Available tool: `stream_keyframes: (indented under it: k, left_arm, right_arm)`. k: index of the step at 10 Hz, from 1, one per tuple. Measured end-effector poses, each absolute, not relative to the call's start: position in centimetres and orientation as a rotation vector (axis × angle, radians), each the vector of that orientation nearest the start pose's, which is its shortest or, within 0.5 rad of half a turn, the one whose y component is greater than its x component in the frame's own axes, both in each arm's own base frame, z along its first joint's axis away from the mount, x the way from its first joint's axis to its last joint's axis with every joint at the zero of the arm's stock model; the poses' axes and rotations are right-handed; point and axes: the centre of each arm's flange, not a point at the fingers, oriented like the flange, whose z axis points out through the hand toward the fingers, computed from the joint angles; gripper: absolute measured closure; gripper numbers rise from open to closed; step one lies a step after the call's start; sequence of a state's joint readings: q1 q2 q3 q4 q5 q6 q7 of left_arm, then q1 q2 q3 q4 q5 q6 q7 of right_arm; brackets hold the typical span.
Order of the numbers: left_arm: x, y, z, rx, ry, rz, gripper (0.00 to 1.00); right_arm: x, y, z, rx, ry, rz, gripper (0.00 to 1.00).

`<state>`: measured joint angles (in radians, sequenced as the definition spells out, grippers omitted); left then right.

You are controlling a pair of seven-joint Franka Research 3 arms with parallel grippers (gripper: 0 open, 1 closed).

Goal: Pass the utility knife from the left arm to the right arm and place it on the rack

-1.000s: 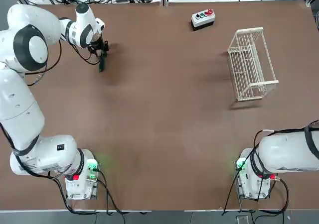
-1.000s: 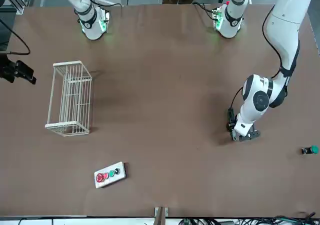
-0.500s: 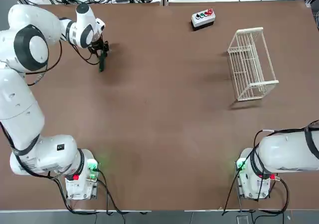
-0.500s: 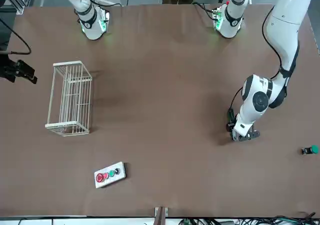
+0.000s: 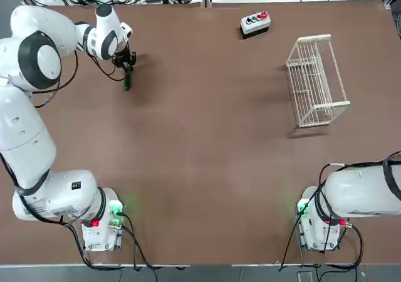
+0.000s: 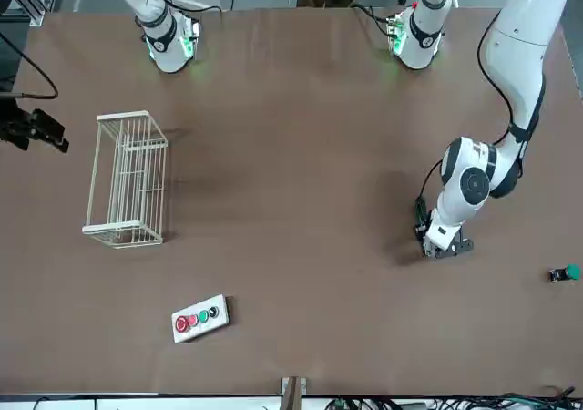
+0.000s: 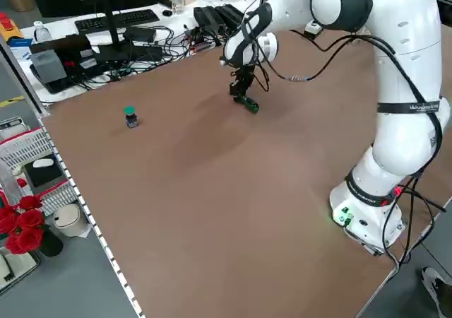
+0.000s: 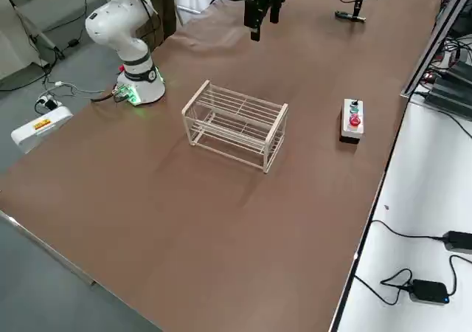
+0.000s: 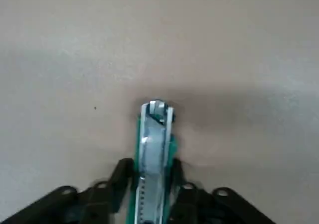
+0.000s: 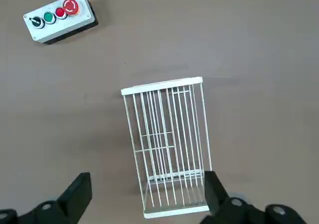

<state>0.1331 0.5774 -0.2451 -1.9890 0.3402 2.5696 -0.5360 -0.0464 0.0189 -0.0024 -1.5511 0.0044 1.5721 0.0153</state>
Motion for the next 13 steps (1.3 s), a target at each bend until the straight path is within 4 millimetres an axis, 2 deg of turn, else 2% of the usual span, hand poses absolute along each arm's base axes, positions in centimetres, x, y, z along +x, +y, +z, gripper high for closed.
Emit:
stream_keyframes:
  k: [4,7,8,10,12,13]
  left_arm:
    - [60.8,-6.8,18.0,-3.084,-0.299,-0.085,0.65]
    - [62.1,-6.2,19.5,-3.082,-0.356,-0.117,0.65]
    - [62.6,-6.0,20.5,-3.082,-0.422,-0.085,0.65]
    - [64.4,-6.6,24.4,-3.092,-0.567,0.046,0.65]
    - [65.7,-8.7,29.2,-3.088,-0.717,0.141,0.65]
    - [66.1,-10.5,31.3,-3.080,-0.815,0.145,0.65]
  right_arm:
    - [56.0,-2.7,62.4,-3.136,0.100,-0.004,0.00]
    - [56.0,-2.1,62.4,-3.136,0.079,-0.004,0.00]
    - [56.0,-1.7,62.4,-3.137,0.028,0.002,0.00]
    - [55.9,-1.5,62.3,-3.131,-0.151,0.014,0.00]
    - [55.9,-0.3,62.3,-3.118,-0.263,0.015,0.00]
    - [55.9,1.0,62.3,-3.111,-0.331,0.015,0.00]
